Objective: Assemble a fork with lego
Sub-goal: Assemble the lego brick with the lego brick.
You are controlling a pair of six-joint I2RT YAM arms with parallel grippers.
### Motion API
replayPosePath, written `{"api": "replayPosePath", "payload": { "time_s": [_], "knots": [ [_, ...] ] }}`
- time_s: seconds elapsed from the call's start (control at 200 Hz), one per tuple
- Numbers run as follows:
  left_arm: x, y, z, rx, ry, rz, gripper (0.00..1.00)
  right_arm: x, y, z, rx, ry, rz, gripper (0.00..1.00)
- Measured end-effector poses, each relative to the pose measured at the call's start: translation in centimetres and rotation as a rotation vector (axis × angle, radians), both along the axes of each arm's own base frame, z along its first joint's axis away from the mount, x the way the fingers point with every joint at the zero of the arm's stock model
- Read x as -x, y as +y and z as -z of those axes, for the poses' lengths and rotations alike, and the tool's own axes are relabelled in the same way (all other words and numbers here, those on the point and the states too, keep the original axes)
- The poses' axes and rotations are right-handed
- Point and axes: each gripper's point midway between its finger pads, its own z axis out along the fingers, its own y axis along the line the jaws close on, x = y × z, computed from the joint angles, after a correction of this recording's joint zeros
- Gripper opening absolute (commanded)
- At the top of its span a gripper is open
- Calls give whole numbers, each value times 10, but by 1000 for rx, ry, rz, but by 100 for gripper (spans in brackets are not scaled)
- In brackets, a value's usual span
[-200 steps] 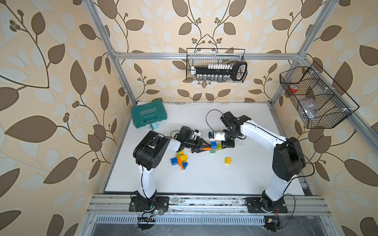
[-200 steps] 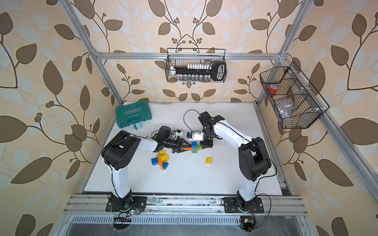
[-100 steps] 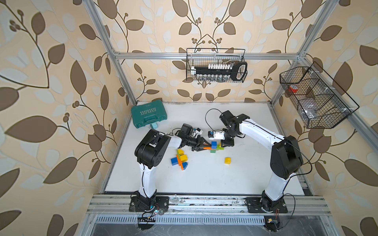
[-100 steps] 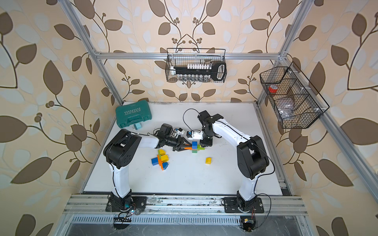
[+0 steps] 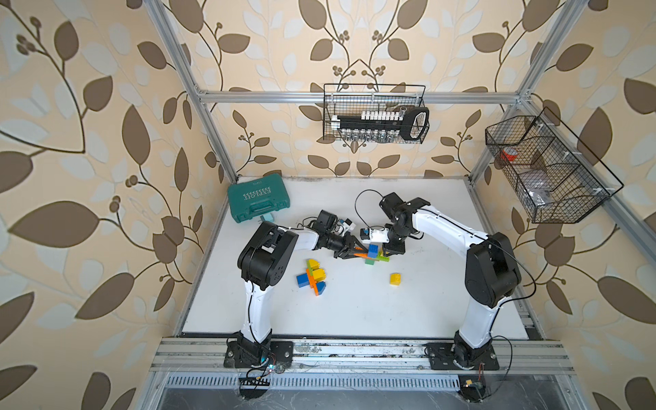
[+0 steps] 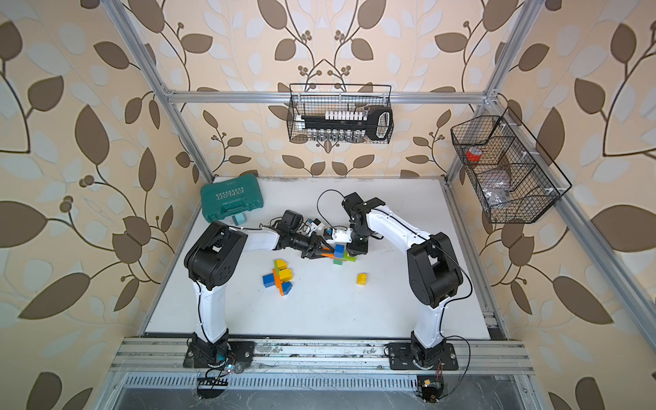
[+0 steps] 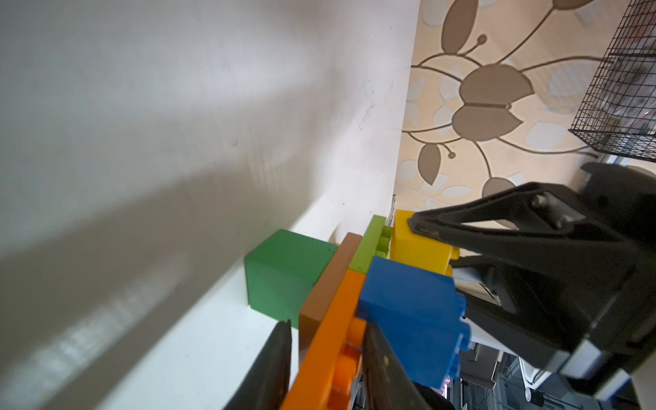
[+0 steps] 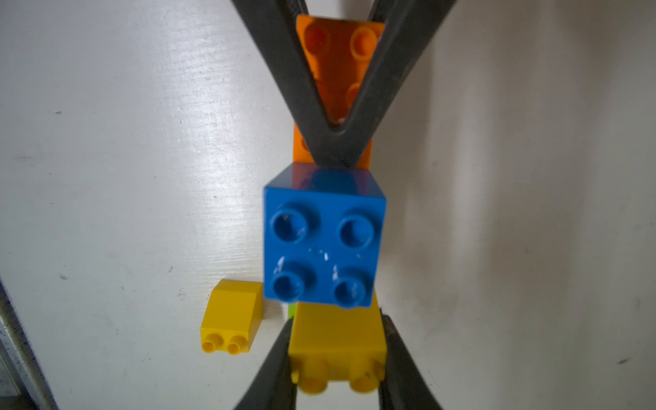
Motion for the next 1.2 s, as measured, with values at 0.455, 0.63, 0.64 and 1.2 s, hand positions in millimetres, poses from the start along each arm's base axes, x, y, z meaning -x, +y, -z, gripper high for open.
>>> {"api": "replayPosePath", "payload": {
  "time_s": [0.455,0.63,0.64,1.2],
  "knots": [
    [0,2,0,8,2,1,34,7,-6,3,30,9,22,0],
    [0,2,0,13,3,3,34,7,-4,4,36,-3,18,0],
    [0,2,0,14,3,3,34,7,-4,4,36,-3,18,0],
    [1,1,1,29,-5,10,33,7,0,4,59,-21,25,0]
  ]
}}
